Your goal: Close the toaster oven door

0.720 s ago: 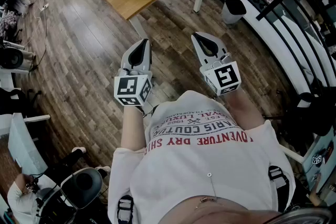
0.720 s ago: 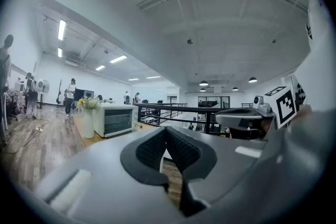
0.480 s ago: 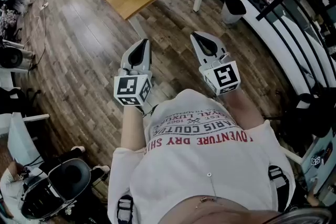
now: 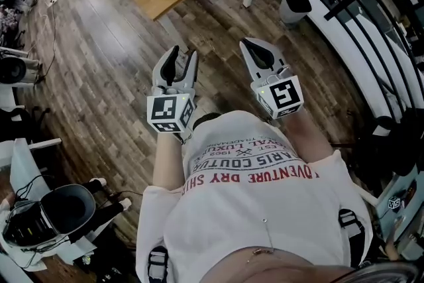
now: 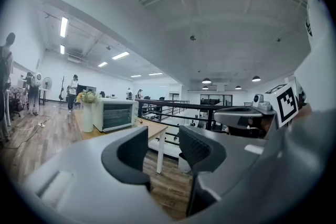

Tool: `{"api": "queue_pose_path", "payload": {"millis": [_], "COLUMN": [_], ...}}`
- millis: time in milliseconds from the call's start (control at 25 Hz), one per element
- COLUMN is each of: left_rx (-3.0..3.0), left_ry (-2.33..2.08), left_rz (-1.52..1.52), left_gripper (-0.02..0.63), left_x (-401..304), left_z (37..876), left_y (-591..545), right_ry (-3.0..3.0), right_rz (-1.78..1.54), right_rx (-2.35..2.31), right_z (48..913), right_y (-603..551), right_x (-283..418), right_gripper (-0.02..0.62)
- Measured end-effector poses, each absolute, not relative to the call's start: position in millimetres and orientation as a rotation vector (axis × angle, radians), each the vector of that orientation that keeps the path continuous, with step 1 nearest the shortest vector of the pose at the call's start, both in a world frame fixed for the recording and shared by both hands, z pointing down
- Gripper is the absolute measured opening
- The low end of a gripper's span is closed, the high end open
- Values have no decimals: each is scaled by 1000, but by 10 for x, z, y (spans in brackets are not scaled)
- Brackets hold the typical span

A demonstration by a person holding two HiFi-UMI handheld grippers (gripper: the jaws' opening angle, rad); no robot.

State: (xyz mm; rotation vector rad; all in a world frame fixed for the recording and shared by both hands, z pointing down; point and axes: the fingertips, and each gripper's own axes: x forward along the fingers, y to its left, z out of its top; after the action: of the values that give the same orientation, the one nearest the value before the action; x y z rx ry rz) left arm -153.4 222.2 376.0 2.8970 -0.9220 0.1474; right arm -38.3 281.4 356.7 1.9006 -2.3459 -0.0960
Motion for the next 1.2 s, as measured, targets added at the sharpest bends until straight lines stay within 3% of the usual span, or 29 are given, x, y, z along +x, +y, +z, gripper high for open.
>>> {"api": "queue_pose_path", "payload": {"millis": [560,1200], "left_rx": [2796,2708], "left_ry": [-965,-968], "left_rz": [249,281], "left_gripper": [169,169], "left_x": [-1402,-695], "left_z": [4128,4338], "left_y": [1408,-723], "right_ry": [-2333,-2330], "right_rz": [-5,-17], "right_rx": [1897,1793], "right_z": [3780,3741], "right_y": [2037,-276], "right_x": [-132,540], "right_gripper": [-11,-11]}}
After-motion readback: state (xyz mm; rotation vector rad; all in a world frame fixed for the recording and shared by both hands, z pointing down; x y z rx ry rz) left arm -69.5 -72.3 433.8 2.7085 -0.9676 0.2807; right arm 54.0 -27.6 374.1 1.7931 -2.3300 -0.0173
